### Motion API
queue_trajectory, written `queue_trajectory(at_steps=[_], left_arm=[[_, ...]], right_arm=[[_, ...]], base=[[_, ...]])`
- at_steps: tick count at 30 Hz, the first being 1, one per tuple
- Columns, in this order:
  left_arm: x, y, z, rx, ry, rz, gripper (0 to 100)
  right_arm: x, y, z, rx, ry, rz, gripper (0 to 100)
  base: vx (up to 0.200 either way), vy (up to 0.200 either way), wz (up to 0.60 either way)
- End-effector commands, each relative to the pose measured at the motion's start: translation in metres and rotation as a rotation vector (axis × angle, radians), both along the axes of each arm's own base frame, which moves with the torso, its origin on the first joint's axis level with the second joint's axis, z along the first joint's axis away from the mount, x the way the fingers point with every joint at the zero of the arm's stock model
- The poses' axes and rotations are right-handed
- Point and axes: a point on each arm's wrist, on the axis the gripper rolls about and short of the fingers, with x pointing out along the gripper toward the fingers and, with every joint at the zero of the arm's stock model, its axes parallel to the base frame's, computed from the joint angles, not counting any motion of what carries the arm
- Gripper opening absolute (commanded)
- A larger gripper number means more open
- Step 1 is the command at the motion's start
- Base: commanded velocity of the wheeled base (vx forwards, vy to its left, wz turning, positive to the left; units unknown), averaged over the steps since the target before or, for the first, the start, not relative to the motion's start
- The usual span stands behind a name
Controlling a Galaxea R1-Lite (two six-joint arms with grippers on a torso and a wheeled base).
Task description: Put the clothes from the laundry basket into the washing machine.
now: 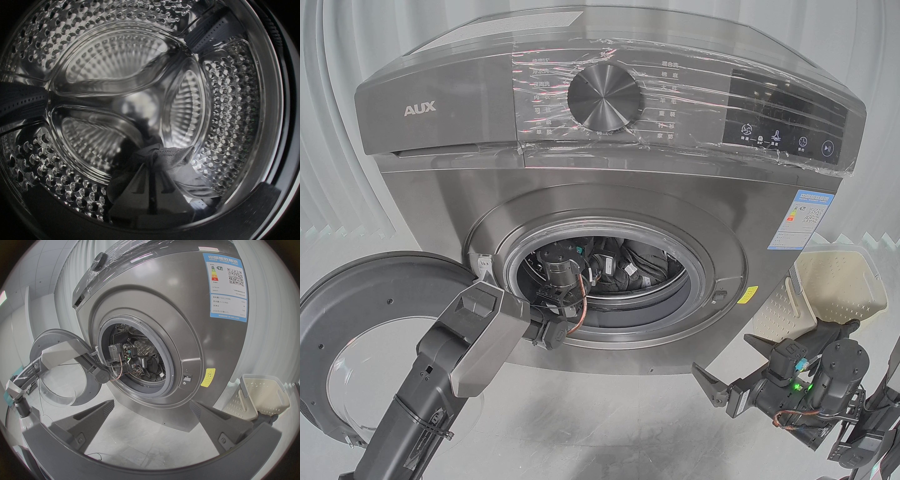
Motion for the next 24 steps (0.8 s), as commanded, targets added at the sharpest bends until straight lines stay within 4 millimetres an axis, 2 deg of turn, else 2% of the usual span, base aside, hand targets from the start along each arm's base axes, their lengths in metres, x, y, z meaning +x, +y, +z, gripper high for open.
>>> queue_trajectory(at_steps=[1,9,10,17,24], left_arm=[[0.014,0.011,-0.024,-0.003,0.018,0.043,0],[0.015,0.012,-0.024,-0.011,0.021,0.045,0],[0.014,0.011,-0.025,-0.010,0.022,0.043,100],[0.011,0.005,-0.018,-0.028,0.014,0.029,100],[-0.012,-0.007,-0.008,0.002,0.068,-0.009,100]], right_arm=[[0.000,0.000,0.000,0.001,0.000,0.000,100],[0.000,0.000,0.000,0.000,0.001,0.000,100],[0.000,0.000,0.000,-0.001,0.002,0.000,100],[0.000,-0.001,0.000,-0.001,0.002,-0.002,100],[0.000,-0.001,0.000,0.000,0.001,-0.002,100]], base=[[0.000,0.000,0.00],[0.000,0.000,0.00],[0.000,0.000,0.00],[0.000,0.000,0.00],[0.000,0.000,0.00]])
